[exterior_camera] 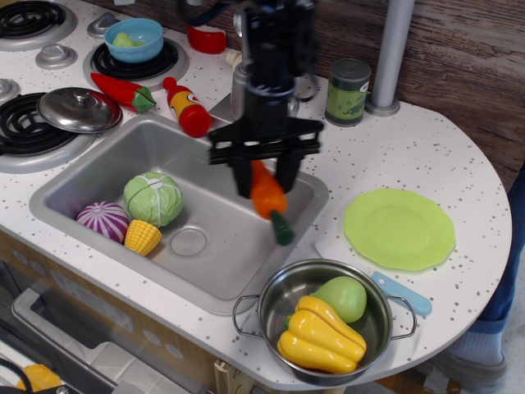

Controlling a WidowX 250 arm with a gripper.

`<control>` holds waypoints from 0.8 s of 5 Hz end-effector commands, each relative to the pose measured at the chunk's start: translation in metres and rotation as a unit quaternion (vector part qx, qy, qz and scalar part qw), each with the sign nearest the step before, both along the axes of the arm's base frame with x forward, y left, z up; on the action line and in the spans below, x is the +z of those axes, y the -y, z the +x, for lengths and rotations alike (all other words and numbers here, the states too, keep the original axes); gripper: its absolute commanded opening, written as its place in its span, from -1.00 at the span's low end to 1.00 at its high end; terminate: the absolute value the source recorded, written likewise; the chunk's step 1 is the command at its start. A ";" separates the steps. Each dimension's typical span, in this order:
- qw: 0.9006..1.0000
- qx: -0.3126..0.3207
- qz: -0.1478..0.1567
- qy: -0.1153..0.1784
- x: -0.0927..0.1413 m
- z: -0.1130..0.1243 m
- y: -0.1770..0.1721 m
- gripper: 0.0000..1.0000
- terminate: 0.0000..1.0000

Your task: Take carrot off plate

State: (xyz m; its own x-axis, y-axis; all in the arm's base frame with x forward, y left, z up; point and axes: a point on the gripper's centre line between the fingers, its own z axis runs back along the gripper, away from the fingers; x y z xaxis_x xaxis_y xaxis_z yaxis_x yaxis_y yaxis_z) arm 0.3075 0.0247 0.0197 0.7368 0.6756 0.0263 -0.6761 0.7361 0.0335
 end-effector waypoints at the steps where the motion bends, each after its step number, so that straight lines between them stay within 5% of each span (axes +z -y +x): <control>1: 0.997 -0.053 0.027 0.052 -0.005 -0.004 -0.030 -1.00 -1.00; 2: 0.991 -0.099 0.049 0.082 -0.012 -0.004 -0.042 1.00 -1.00; 3: 0.991 -0.099 0.049 0.082 -0.012 -0.004 -0.042 1.00 -1.00; 4: 0.991 -0.099 0.049 0.082 -0.012 -0.004 -0.042 1.00 1.00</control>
